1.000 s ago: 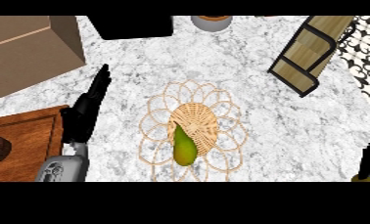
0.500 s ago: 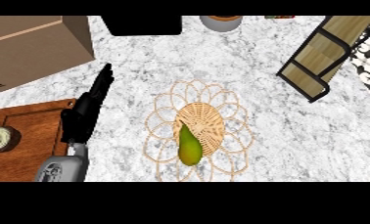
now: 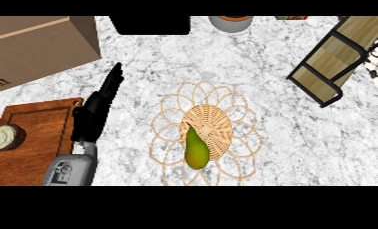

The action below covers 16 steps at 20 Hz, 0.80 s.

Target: Pick the lemon from the placemat and place it in the tiered shelf

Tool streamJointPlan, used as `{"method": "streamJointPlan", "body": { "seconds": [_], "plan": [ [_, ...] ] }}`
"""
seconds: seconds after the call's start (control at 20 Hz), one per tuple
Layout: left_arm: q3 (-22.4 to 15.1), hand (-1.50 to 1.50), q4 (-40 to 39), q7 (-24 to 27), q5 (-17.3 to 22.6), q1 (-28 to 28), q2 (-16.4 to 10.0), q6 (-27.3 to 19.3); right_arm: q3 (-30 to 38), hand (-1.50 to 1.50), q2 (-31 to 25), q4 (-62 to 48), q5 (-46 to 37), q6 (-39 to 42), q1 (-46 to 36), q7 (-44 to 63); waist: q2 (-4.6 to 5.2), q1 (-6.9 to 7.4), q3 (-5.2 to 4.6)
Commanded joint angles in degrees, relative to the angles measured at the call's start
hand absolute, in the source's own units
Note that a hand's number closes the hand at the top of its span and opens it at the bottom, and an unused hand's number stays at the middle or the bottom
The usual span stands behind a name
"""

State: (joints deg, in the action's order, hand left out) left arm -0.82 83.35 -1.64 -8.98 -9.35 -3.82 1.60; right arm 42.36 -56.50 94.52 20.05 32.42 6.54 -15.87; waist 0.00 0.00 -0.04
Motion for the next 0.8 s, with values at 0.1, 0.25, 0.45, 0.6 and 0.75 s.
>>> {"method": "streamJointPlan", "body": {
  "seconds": [0.1, 0.25, 0.45, 0.6, 0.75],
  "plan": [
    [-0.77, 0.00, -2.30, -0.55, -1.59, -3.17, 1.39, -1.46, -4.78, 1.50, -2.42, -1.75, 0.39, -4.38, -10.67, 9.80, 0.10, 0.35, 0.01],
    [1.59, 0.00, 0.46, -0.56, 1.96, -0.22, -1.27, 2.17, -5.10, 1.50, -3.24, -7.34, -1.82, -5.70, -14.83, 8.74, 0.08, 0.53, 0.02],
    [2.80, 0.00, -0.77, -1.55, 2.40, -3.90, -2.29, 2.86, -9.44, 1.50, -5.02, -13.08, -5.36, -8.61, -22.18, 7.83, 0.16, 0.76, 0.03],
    [-1.61, 0.00, -0.91, 1.51, -2.30, -0.02, 1.87, -1.68, -10.60, 1.50, -6.00, -16.60, -6.66, -9.01, -26.03, 6.29, 0.13, 0.68, 0.03],
    [0.37, 0.00, -1.35, 0.54, -0.06, -1.21, -0.22, 1.01, -13.37, 1.50, -6.37, -18.96, -10.39, -10.08, -29.53, 2.89, 0.16, 0.79, 0.03]
  ]
}}
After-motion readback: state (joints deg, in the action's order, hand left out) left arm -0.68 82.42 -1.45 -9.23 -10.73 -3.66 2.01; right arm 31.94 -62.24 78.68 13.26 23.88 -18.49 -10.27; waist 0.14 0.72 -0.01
